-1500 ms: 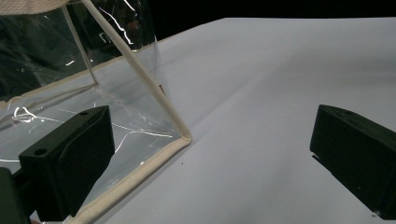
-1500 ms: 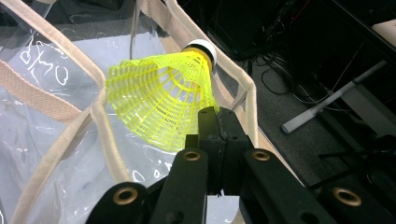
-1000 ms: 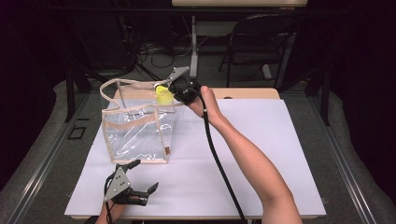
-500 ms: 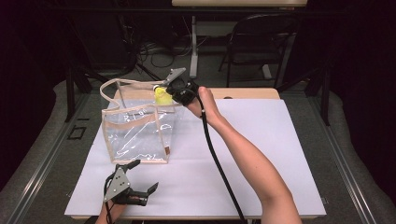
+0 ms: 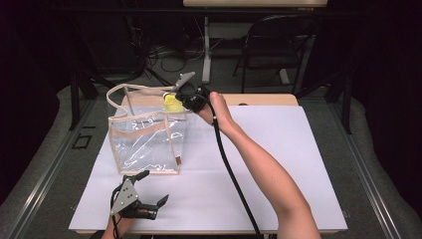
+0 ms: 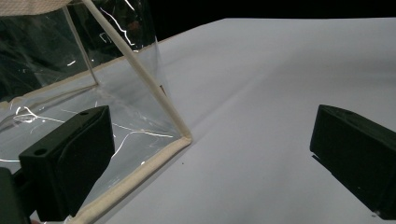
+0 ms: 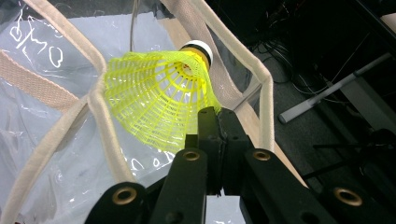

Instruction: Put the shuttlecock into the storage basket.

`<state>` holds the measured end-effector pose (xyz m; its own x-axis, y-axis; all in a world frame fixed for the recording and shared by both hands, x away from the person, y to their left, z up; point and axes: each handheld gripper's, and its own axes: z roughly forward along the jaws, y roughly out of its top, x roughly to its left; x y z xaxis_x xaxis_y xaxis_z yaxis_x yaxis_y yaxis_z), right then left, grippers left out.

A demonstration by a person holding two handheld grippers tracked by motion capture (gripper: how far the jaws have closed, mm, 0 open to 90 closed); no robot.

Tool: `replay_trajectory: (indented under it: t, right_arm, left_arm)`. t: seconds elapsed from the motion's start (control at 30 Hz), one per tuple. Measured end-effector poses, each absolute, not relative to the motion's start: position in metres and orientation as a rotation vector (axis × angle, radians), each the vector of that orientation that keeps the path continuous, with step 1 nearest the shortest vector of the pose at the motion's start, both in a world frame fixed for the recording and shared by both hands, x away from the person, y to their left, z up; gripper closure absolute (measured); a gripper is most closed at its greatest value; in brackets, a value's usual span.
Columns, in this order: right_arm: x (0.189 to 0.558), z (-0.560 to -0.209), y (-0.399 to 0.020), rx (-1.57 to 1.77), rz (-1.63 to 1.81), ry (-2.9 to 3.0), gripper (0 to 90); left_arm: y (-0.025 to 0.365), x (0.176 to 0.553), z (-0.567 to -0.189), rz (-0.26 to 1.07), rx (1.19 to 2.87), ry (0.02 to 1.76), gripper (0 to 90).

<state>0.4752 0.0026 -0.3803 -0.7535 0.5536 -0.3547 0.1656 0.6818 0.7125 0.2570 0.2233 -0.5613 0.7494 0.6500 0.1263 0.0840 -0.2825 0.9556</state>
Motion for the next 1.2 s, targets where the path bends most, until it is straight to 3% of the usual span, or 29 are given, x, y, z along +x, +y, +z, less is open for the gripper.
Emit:
replay_trajectory:
  t: [1.2]
  right_arm:
    - [0.478, -0.382, 0.014, 0.583, 0.841, 2.358, 87.8]
  left_arm:
    - [0.224, 0.257, -0.561, 0.613, 1.793, 0.574, 0.0]
